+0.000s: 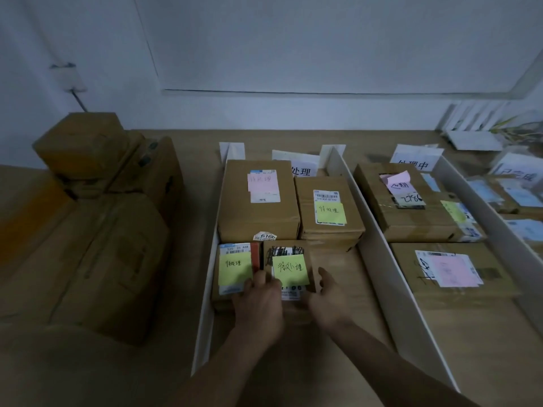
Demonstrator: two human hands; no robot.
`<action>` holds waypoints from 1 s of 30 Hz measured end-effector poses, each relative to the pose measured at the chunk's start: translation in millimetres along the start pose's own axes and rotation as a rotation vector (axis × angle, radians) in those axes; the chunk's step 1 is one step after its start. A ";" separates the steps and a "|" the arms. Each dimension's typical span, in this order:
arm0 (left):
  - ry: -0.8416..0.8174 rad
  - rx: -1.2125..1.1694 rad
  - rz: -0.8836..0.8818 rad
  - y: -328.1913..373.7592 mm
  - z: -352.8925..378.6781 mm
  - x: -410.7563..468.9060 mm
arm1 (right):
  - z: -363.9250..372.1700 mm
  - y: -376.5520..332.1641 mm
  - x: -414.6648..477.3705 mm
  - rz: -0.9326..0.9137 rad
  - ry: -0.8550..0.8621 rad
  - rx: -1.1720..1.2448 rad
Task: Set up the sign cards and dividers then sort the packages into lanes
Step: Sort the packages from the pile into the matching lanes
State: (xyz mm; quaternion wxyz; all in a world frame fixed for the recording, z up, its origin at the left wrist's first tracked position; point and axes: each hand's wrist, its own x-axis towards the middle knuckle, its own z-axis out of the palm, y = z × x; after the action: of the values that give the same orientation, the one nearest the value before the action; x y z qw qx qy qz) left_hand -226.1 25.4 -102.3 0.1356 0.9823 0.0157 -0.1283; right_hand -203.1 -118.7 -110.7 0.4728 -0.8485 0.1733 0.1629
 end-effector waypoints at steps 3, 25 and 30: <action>0.024 -0.018 0.035 2.9 -11.1 -9.7 | -5.3 -7.5 -13.6 -0.009 0.035 -0.038; 0.408 -0.113 0.018 26.6 -101.6 -105.4 | -60.4 -65.1 -131.2 -0.446 0.103 0.200; 0.514 -0.150 -0.007 19.1 -108.1 -126.4 | -63.3 -67.0 -152.7 -0.534 0.127 0.214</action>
State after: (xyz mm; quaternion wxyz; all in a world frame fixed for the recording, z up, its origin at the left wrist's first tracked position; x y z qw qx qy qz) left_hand -320.3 36.7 35.7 0.1991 0.9698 0.0624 0.1265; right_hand -301.4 -118.7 38.1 0.5740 -0.8178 -0.0108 -0.0401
